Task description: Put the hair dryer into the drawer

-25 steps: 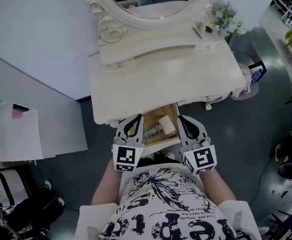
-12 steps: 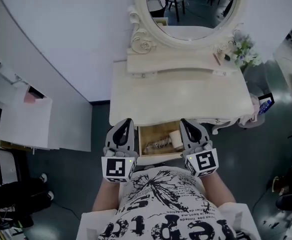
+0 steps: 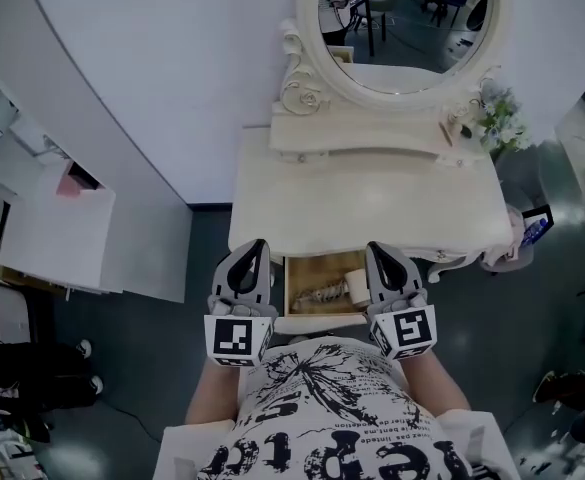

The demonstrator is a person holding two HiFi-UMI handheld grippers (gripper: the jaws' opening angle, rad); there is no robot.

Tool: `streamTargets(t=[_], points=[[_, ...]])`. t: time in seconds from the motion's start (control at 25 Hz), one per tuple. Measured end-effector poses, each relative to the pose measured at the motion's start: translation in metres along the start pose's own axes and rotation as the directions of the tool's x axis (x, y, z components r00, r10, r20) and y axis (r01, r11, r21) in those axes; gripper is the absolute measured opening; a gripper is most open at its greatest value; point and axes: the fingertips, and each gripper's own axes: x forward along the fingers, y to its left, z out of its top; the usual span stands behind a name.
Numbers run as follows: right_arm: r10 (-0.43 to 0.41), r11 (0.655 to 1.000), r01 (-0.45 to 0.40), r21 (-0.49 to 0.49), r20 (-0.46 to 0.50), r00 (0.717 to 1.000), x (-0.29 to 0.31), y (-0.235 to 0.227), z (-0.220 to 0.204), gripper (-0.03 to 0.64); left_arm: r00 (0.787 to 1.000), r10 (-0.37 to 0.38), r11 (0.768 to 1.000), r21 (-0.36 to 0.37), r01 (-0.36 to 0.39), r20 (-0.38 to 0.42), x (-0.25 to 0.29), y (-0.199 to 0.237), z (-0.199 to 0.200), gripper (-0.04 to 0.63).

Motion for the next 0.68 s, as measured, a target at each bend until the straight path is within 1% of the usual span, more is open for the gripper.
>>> streamTargets(t=[0.24,0.48,0.68], points=[[0.013,1.000,-0.013,-0.003,-0.003,1.000,0.002,0.004,0.001,0.017,1.000,0.008,1.000,-0.006,-0.008,-0.001,-0.003,0.003,-0.001,0.020],[0.016,1.000,-0.016,-0.005,-0.005,1.000,0.005,0.009,0.001,0.017,1.000,-0.017,1.000,0.017,0.017,-0.025,-0.002,0.003,-0.005,0.020],[0.019,1.000,-0.020,-0.018,-0.016,1.000,0.006,0.013,0.001,0.017,0.999,-0.025,1.000,0.001,0.025,-0.031,-0.003,0.002,-0.009,0.020]])
